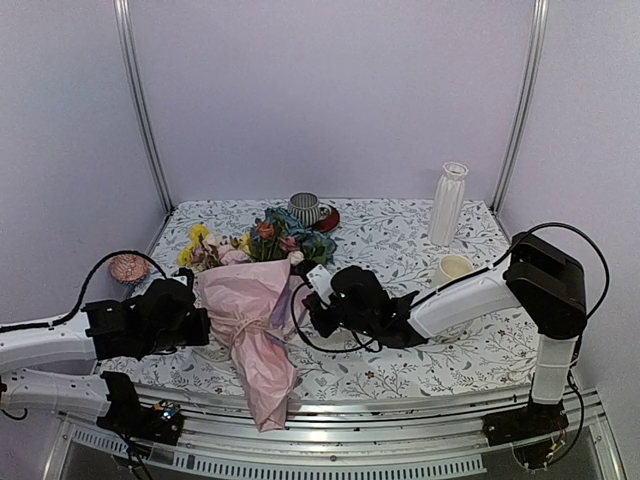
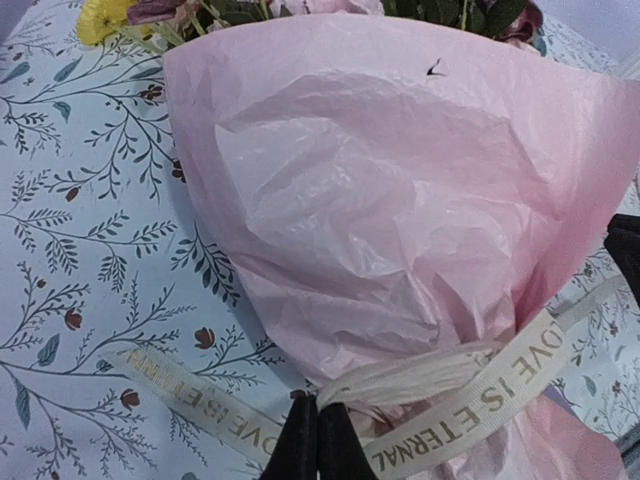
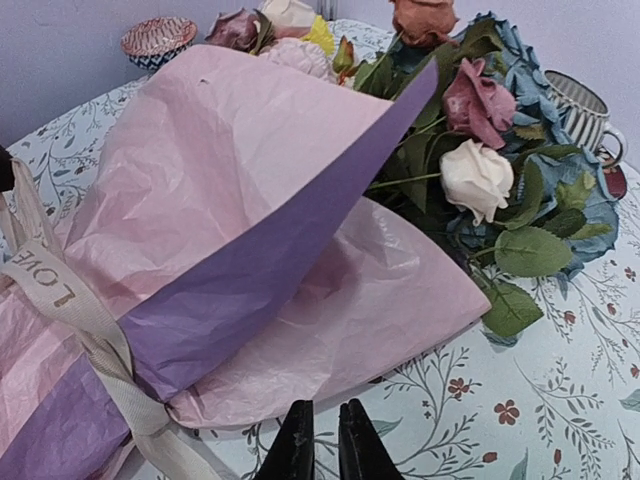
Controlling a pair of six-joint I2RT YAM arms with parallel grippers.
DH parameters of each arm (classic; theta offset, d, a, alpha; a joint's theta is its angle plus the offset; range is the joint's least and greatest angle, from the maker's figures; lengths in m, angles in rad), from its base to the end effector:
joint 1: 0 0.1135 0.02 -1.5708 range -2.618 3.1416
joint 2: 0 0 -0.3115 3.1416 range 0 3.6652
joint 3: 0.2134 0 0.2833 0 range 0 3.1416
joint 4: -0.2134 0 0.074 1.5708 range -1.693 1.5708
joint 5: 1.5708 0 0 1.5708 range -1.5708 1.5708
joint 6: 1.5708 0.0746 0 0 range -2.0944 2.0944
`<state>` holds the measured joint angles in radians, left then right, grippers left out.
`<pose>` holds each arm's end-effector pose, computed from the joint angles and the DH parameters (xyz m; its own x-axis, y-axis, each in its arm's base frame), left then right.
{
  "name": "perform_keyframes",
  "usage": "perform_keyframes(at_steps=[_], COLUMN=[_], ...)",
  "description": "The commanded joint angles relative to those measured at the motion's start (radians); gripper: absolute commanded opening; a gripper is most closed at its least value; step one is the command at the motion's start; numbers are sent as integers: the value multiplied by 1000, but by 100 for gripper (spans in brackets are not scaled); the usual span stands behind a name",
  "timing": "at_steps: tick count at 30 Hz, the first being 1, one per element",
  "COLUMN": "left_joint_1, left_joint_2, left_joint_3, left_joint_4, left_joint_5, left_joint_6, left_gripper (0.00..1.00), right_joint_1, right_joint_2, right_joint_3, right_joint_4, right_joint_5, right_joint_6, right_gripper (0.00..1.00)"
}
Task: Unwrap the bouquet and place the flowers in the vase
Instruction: Untie the half-tied ribbon from the tied bouquet.
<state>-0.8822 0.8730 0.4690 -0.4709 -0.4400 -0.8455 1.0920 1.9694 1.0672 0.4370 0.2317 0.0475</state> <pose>0.1445 -0.1255 0.1899 -0.7164 -0.1949 -0.6699 -0.0166 0.9647 -0.2629 0.2413 0.4276 0.1547 -0.2430 -0.3678 -0.8976 -0.7586 0.6488 -0.0605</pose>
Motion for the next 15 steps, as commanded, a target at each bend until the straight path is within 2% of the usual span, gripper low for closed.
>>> perform_keyframes(at_steps=[1, 5, 8, 9, 12, 15], left_joint_1=[12, 11, 12, 12, 10, 11], left_joint_2=[-37, -41, -49, -48, -22, 29], left_joint_3=[-16, -15, -32, -34, -19, 32], left_joint_4=[-19, -11, 106, 147, 217, 203], left_joint_5=[-36, -23, 76, 121, 208, 213], left_joint_6=[-29, -14, 103, 142, 225, 276], left_gripper=[4, 13, 36, 40, 51, 55], right_joint_1=[-4, -5, -4, -5, -4, -5], right_joint_2=[-55, -68, -79, -81, -83, -80], right_joint_3=[-28, -49, -64, -66, -69, -67], right_joint_4=[64, 87, 115, 121, 130, 132], right_joint_5=[96, 111, 29, -9, -89, -126], right_joint_6=[22, 23, 1, -18, -34, -37], right_gripper=[12, 12, 14, 15, 16, 16])
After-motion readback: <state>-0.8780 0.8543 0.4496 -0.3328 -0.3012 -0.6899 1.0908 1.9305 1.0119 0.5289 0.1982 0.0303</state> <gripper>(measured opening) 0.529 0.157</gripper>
